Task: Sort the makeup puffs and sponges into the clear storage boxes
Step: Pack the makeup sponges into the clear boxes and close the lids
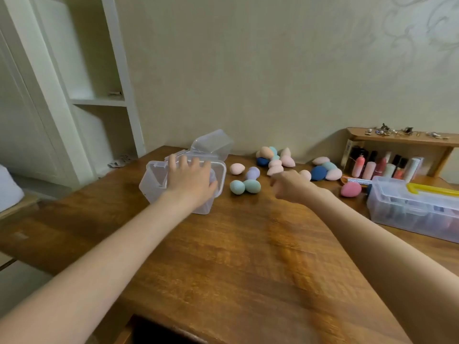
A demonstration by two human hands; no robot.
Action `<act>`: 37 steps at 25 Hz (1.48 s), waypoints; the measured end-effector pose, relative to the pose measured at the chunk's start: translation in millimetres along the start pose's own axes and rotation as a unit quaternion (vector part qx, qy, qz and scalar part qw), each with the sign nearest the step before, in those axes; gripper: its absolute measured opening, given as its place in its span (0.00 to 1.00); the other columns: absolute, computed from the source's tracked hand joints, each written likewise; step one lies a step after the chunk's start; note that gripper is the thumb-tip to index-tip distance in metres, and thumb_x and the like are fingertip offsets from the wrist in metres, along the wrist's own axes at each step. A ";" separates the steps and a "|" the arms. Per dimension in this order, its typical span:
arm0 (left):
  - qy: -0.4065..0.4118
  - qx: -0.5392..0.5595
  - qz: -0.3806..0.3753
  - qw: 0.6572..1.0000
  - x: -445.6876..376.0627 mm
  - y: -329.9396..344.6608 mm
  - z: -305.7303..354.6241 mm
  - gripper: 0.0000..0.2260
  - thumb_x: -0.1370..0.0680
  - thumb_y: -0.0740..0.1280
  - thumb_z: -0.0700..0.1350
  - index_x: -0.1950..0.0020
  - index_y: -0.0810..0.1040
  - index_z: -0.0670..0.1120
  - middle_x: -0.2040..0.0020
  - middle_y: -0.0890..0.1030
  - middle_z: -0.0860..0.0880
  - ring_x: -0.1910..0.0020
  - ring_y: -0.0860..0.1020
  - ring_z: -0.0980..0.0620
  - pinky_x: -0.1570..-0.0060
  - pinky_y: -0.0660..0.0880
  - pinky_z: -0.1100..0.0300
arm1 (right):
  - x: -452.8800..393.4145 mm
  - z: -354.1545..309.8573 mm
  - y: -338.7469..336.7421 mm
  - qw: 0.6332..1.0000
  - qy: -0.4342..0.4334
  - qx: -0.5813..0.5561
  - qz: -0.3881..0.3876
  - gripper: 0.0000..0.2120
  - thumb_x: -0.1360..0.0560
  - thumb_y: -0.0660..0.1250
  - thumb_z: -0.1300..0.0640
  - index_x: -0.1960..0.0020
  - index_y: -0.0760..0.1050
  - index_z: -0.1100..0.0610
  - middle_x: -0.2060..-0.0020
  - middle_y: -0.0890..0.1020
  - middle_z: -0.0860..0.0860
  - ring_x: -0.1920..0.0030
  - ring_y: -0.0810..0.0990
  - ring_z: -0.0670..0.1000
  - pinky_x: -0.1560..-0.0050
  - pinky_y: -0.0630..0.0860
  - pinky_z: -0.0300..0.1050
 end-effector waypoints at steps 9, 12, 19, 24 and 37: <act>0.198 0.292 -0.169 0.920 37.0 17.5 -19.3 0.04 0.27 0.70 0.50 0.57 0.78 0.51 0.56 0.78 0.57 0.53 0.75 0.59 0.53 0.71 0.62 | -6.9 -87.1 -6.5 0.959 -0.051 -0.277 -0.024 0.18 0.28 0.71 0.55 0.42 0.75 0.62 0.54 0.78 0.52 0.55 0.75 0.48 0.60 0.69 0.35; 0.212 0.309 -0.092 0.922 48.7 31.9 5.5 0.06 0.26 0.69 0.48 0.60 0.75 0.50 0.61 0.75 0.57 0.61 0.73 0.60 0.60 0.68 0.64 | -5.5 -76.7 -0.7 0.948 -0.035 -0.312 -0.045 0.21 0.27 0.69 0.57 0.36 0.72 0.62 0.43 0.77 0.55 0.53 0.77 0.50 0.59 0.75 0.36; 0.206 0.311 -0.055 0.926 12.9 40.6 69.2 0.04 0.25 0.67 0.45 0.55 0.76 0.45 0.53 0.79 0.48 0.53 0.77 0.50 0.56 0.74 0.58 | -7.8 -40.6 -24.9 0.903 -0.010 -0.430 0.024 0.20 0.26 0.69 0.62 0.37 0.71 0.66 0.50 0.73 0.54 0.58 0.75 0.48 0.56 0.78 0.39; 0.119 0.445 -0.003 0.887 -3.0 19.3 38.4 0.09 0.26 0.68 0.50 0.56 0.81 0.44 0.57 0.82 0.49 0.58 0.78 0.51 0.56 0.75 0.56 | -12.4 -31.6 -35.5 0.887 -0.002 -0.449 0.107 0.20 0.29 0.71 0.59 0.41 0.68 0.61 0.60 0.74 0.49 0.64 0.74 0.44 0.65 0.73 0.36; -0.005 0.354 -0.114 0.928 -11.6 78.9 -67.4 0.16 0.23 0.65 0.45 0.35 0.73 0.49 0.36 0.69 0.46 0.37 0.71 0.48 0.38 0.73 0.54 | -30.4 -187.8 45.6 0.977 -0.124 -0.153 -0.078 0.14 0.31 0.72 0.62 0.47 0.77 0.67 0.49 0.82 0.60 0.56 0.79 0.54 0.53 0.77 0.44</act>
Point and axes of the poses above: each hand's wrist, its own x-axis away from the middle knuckle, its own y-axis out of the palm, z = x × y, the point moved 10 cm from there along -x, towards the middle knuckle
